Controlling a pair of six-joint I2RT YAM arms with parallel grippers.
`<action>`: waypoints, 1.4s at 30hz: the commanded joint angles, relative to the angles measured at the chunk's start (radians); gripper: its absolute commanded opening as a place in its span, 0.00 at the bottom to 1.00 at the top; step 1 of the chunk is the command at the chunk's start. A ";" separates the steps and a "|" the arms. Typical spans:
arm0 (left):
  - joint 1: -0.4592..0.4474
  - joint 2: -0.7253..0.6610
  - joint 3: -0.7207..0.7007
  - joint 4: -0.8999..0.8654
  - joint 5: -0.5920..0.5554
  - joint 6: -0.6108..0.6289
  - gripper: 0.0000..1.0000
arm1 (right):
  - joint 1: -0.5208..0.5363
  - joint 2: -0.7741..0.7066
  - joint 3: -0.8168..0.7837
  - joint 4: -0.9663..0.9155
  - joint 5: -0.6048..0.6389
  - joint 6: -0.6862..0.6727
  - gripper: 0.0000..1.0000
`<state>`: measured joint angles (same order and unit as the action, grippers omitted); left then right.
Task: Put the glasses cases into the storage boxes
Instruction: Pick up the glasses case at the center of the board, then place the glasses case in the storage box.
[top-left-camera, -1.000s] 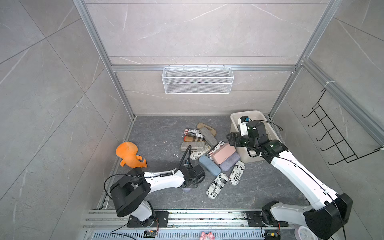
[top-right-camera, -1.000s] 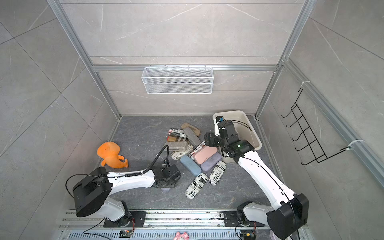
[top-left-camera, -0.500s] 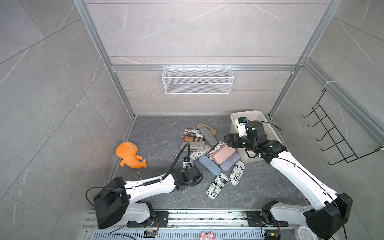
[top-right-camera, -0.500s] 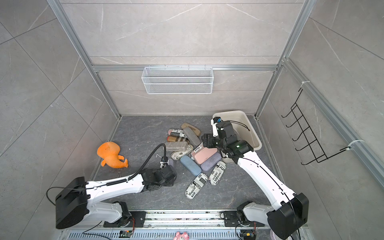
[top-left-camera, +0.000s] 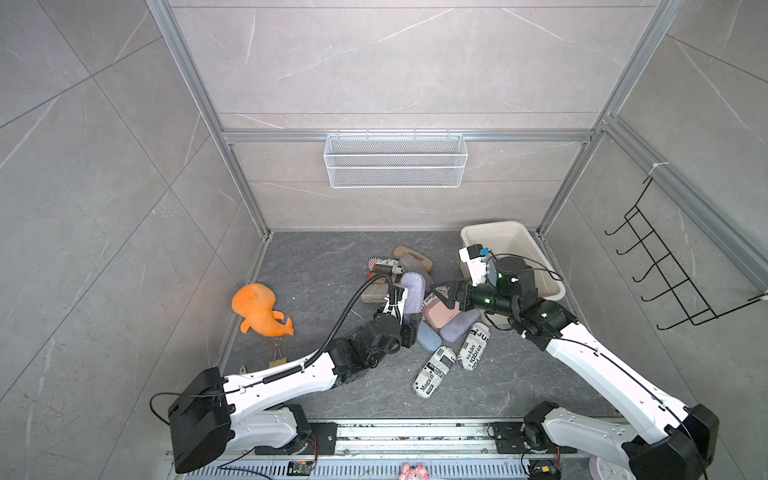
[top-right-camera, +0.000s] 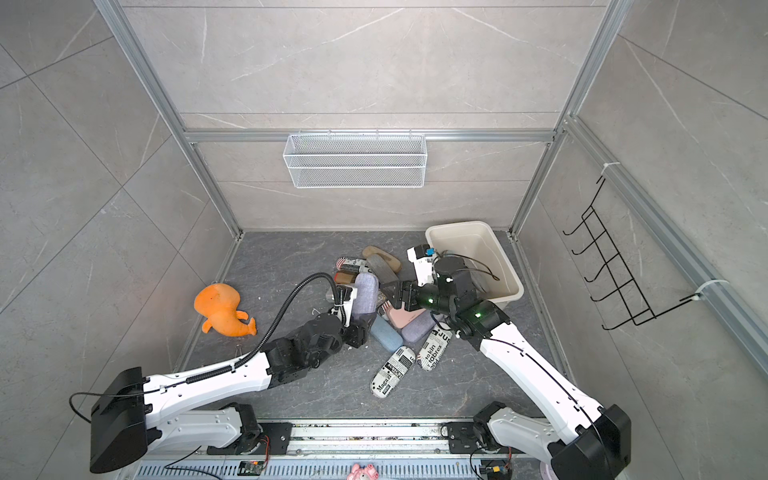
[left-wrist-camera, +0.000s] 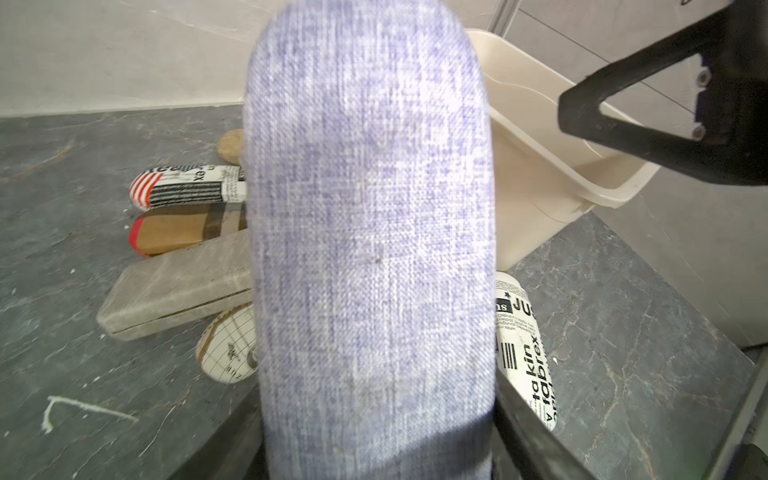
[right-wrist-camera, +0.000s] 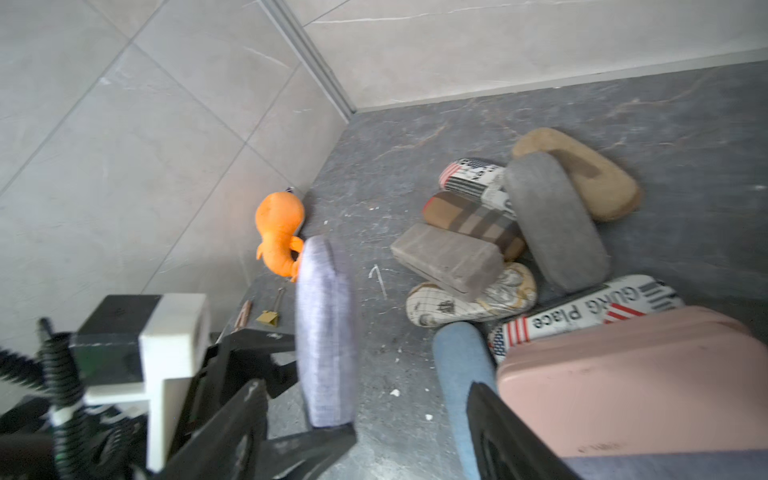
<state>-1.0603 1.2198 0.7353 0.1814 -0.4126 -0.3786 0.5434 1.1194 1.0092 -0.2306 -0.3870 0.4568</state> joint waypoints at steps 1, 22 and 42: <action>0.006 0.014 0.045 0.132 0.026 0.087 0.63 | 0.020 -0.023 -0.015 0.062 -0.034 0.029 0.78; 0.011 -0.007 0.009 0.186 0.052 0.001 0.64 | 0.091 0.111 -0.012 0.144 -0.007 0.090 0.49; 0.015 -0.015 0.010 0.131 0.063 -0.068 0.91 | 0.110 0.146 0.080 0.089 0.048 0.066 0.30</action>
<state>-1.0470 1.2362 0.7303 0.2913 -0.3553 -0.4263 0.6498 1.2583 1.0332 -0.1272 -0.3634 0.5316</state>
